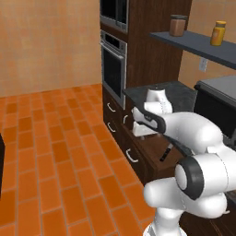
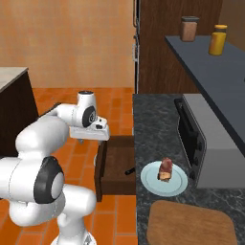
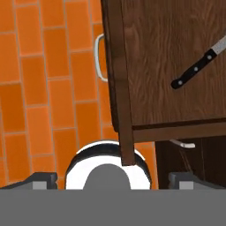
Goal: Pick up the knife from the drawer and place it on the cutting board. Then place the meat from the plate to the cutting board.
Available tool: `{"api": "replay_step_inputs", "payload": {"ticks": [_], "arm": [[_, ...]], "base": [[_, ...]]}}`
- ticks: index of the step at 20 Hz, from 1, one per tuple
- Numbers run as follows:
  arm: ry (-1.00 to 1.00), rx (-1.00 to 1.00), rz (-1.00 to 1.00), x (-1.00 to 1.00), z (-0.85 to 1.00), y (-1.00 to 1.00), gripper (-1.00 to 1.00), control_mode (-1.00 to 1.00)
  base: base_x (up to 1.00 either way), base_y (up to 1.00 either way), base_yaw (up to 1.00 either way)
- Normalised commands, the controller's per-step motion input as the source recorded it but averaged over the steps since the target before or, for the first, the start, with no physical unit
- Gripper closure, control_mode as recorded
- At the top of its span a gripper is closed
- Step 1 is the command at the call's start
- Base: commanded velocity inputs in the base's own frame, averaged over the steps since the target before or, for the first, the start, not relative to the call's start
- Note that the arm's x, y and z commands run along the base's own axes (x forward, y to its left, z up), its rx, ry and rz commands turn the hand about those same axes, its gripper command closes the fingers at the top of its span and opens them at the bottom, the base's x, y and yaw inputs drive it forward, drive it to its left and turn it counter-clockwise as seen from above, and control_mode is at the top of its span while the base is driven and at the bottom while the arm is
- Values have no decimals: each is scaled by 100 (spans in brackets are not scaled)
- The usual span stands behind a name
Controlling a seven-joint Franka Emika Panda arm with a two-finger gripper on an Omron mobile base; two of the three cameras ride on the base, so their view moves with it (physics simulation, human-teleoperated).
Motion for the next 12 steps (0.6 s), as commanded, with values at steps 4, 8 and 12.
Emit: {"api": "replay_step_inputs", "payload": {"ticks": [4, 8, 12], "arm": [[0, -1, 0, 28, -100, 0, -100, -100], [0, 0, 0, 18, -99, 0, -100, -100], [-1, 0, 0, 31, -79, 0, -100, -100]], "base": [[0, 0, 0], [0, 0, 0], [0, 0, 0]]}}
